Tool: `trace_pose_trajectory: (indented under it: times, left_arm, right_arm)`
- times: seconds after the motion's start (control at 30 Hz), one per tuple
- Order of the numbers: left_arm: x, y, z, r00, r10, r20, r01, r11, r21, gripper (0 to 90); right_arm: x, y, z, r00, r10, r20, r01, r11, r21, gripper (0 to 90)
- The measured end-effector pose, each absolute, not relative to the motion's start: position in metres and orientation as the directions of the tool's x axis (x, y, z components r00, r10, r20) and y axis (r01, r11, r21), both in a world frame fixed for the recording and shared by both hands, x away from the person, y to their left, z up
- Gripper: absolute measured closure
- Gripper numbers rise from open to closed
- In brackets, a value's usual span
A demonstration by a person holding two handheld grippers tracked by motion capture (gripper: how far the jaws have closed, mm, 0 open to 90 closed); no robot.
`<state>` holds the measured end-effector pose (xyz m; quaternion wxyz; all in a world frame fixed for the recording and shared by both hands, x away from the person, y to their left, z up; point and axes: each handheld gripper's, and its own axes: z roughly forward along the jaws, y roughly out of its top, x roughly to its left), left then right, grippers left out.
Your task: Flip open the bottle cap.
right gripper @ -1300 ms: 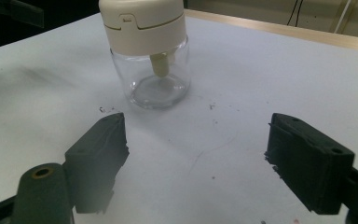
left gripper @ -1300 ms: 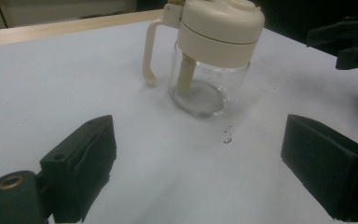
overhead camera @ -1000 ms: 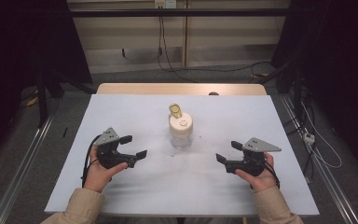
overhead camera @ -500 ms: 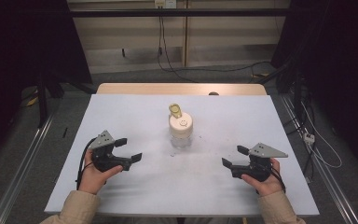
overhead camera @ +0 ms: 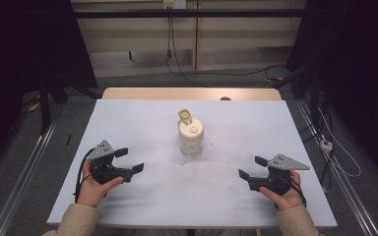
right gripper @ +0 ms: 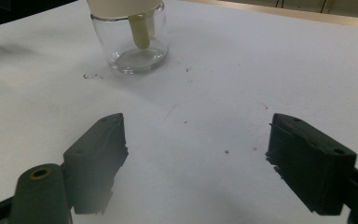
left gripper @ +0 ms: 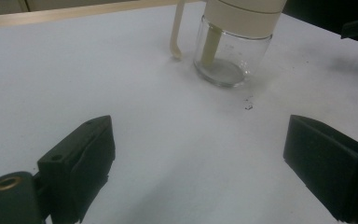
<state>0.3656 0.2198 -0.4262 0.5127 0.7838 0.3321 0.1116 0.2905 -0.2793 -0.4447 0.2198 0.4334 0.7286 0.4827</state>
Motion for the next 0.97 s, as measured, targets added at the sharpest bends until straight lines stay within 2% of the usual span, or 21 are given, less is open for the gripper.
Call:
trace_pose_trajectory:
  times: [0.57, 0.97]
  left_arm:
    - [0.355, 0.239, -0.429, 0.744, 0.648, -0.163, 0.418, -0.261, 0.870, 8.9]
    - [0.355, 0.237, -0.433, 0.748, 0.648, -0.145, 0.419, -0.292, 0.860, 8.7]
  right_arm:
    - [0.285, -0.287, -0.449, -0.517, 0.850, 0.101, 0.427, 0.154, 0.891, 19.0]
    - [0.286, -0.289, -0.452, -0.509, 0.855, 0.098, 0.432, 0.156, 0.888, 19.0]
